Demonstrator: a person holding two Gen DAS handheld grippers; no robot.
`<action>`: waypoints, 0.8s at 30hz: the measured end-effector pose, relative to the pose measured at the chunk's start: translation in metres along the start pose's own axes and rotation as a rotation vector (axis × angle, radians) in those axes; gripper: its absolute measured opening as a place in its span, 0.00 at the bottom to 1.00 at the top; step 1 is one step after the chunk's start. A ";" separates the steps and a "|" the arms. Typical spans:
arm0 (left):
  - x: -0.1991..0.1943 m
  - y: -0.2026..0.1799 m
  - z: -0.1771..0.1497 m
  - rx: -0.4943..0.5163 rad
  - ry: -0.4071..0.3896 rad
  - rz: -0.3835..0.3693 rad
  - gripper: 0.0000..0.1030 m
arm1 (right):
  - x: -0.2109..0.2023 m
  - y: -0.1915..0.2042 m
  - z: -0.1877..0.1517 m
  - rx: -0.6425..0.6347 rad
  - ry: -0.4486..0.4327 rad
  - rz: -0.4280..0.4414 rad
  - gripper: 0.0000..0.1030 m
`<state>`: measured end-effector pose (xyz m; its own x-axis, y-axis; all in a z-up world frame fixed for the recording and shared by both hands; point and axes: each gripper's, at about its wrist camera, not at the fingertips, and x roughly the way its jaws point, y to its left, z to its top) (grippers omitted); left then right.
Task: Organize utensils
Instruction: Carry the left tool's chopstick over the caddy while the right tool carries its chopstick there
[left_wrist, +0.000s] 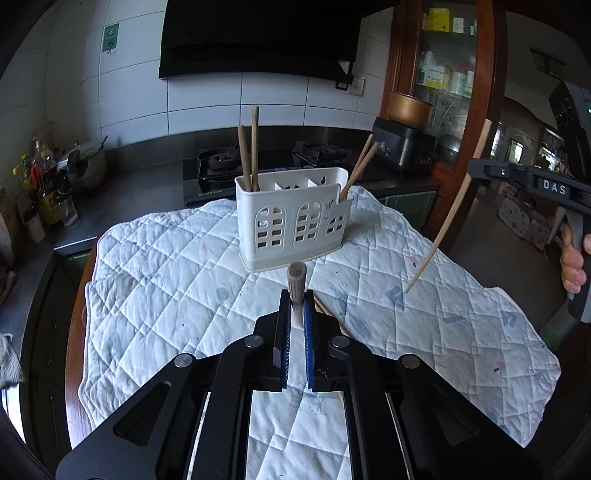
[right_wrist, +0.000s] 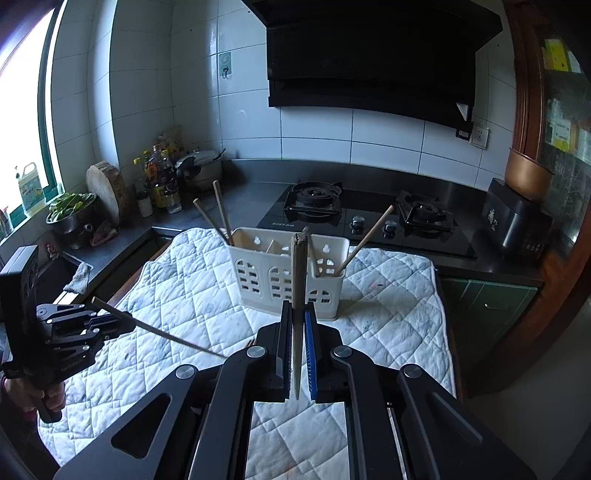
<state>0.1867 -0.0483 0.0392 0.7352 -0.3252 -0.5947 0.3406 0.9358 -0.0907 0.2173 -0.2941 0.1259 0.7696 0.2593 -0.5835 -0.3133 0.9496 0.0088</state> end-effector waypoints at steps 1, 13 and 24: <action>0.001 -0.001 0.006 0.005 -0.002 -0.002 0.05 | 0.002 -0.004 0.008 0.004 -0.005 -0.007 0.06; 0.002 -0.014 0.100 0.070 -0.122 -0.004 0.05 | 0.042 -0.030 0.088 0.033 -0.058 -0.048 0.06; 0.014 -0.021 0.184 0.086 -0.279 0.064 0.05 | 0.091 -0.031 0.123 0.018 -0.070 -0.053 0.06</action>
<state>0.2974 -0.0977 0.1805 0.8854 -0.3014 -0.3539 0.3275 0.9447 0.0147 0.3654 -0.2781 0.1722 0.8222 0.2194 -0.5252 -0.2610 0.9653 -0.0054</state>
